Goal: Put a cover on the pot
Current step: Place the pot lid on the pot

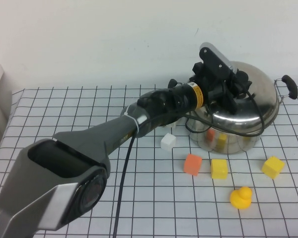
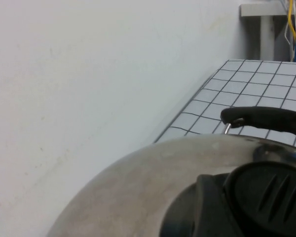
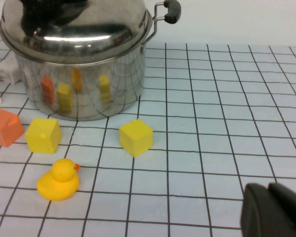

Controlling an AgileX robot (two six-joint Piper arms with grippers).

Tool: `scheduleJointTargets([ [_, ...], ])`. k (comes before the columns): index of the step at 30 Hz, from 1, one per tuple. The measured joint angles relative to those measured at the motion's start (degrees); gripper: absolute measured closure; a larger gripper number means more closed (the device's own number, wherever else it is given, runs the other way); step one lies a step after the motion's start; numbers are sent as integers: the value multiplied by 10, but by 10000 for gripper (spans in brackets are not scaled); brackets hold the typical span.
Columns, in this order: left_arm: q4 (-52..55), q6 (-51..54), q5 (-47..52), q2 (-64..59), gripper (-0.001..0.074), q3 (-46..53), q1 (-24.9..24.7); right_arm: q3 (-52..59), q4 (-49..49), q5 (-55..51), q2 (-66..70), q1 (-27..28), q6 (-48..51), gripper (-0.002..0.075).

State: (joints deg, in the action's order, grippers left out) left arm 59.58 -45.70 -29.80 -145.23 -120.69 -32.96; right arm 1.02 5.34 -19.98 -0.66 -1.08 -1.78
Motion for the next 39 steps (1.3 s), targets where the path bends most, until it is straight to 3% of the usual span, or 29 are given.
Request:
scheduleJointTargets([
  [13, -47, -2, 61, -6, 404, -92, 0, 0, 0, 0, 0, 0, 0, 717],
  [29, -113, 51, 32, -66, 404, -95, 0, 0, 0, 0, 0, 0, 0, 717],
  [39, -120, 19, 27, -70, 404, -95, 0, 0, 0, 0, 0, 0, 0, 717],
])
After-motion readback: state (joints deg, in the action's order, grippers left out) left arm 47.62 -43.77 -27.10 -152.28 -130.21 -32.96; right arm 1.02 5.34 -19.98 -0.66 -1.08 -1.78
